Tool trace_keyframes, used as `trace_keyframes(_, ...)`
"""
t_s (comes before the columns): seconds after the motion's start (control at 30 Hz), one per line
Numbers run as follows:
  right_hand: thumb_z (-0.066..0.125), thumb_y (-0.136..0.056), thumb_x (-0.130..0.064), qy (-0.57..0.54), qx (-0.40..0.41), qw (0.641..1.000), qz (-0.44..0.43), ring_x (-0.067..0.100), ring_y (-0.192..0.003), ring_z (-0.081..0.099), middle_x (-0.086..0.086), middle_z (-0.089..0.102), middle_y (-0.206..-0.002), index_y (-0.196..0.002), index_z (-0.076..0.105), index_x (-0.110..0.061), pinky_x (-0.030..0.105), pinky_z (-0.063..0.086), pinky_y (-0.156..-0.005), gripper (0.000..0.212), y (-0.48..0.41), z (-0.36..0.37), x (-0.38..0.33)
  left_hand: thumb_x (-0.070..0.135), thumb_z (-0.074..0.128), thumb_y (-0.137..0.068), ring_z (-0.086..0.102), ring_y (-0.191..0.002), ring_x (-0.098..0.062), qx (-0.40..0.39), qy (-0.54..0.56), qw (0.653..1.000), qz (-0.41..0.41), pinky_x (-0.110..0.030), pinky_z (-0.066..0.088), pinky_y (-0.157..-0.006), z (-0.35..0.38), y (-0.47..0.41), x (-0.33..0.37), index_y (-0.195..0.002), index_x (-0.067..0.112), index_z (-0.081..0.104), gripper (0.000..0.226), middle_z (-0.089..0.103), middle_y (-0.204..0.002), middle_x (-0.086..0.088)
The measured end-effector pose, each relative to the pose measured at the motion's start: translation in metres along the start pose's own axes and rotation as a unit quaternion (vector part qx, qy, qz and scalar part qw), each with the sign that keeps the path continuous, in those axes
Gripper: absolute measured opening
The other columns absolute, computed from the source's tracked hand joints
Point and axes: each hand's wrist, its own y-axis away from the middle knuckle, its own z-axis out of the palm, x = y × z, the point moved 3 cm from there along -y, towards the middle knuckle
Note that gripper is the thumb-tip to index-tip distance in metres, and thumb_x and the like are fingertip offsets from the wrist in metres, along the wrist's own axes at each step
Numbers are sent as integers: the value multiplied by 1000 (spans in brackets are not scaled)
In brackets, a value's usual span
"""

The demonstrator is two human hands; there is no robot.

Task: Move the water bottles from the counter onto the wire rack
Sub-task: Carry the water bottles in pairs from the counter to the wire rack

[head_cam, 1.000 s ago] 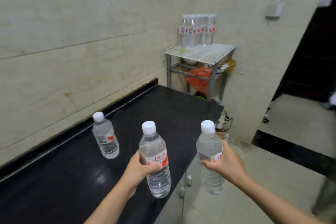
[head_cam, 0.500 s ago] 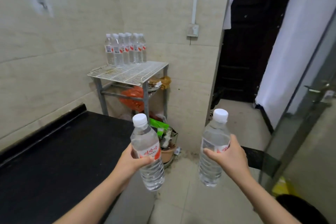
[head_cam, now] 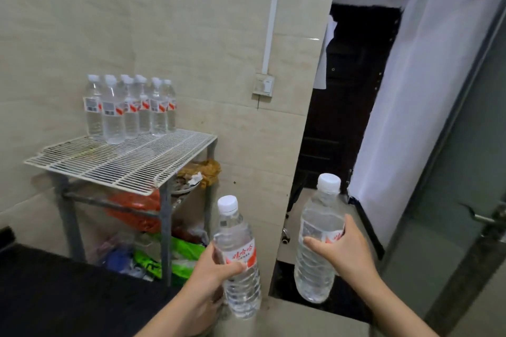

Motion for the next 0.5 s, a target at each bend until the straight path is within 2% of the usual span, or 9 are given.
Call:
trace_keyframes(0.07, 84, -59, -26, -11, 7, 1000, -10, 5, -80, 58, -15, 59, -87, -96, 47, -26, 30, 46, -68, 52, -32, 16, -4, 4, 76, -51, 65, -94, -21, 5, 3, 1000, 10, -29, 50, -77, -11, -32, 14, -117, 10, 53, 70, 69, -106, -9)
trace_keyframes(0.2, 84, -59, -24, -45, -1, 999, -19, 2, -80, 56, -14, 59, -88, -93, 48, -27, 24, 42, -61, 49, -82, 55, -2, 6, 73, -47, 70, -82, -11, 44, 25, 998, 37, -18, 54, -66, -36, -73, 35, -111, 13, 57, 66, 73, -95, -1)
trace_keyframes(0.33, 84, -58, -18, -79, -28, 995, -48, -2, -76, 56, -17, 59, -83, -85, 48, -33, 18, 40, -57, 46, -129, 102, -12, 7, 77, -41, 67, -89, -26, 104, 55, 988, 103, -32, 55, -78, -70, -91, 62, -114, 4, 56, 76, 71, -97, -11)
trace_keyframes(0.37, 83, -58, -19, -91, -38, 994, -54, -1, -77, 57, -15, 60, -85, -88, 51, -32, 18, 42, -58, 46, -143, 115, -16, 6, 76, -42, 66, -88, -26, 120, 59, 984, 122, -31, 56, -77, -79, -96, 72, -113, 3, 57, 74, 70, -97, -12)
trace_keyframes(0.43, 83, -57, -21, -113, -62, 990, -60, 10, -82, 63, -7, 65, -91, -99, 56, -21, 29, 50, -68, 50, -172, 141, -27, 0, 70, -51, 66, -88, -25, 139, 56, 976, 158, -28, 57, -75, -97, -104, 91, -114, 1, 55, 65, 69, -97, -13)
trace_keyframes(0.5, 84, -56, -22, -143, -70, 984, -79, 18, -84, 64, -2, 66, -92, -100, 57, -17, 36, 52, -75, 52, -206, 168, -41, -9, 68, -54, 68, -83, -21, 164, 50, 967, 190, -27, 57, -74, -117, -114, 110, -113, 0, 54, 62, 72, -91, -9)
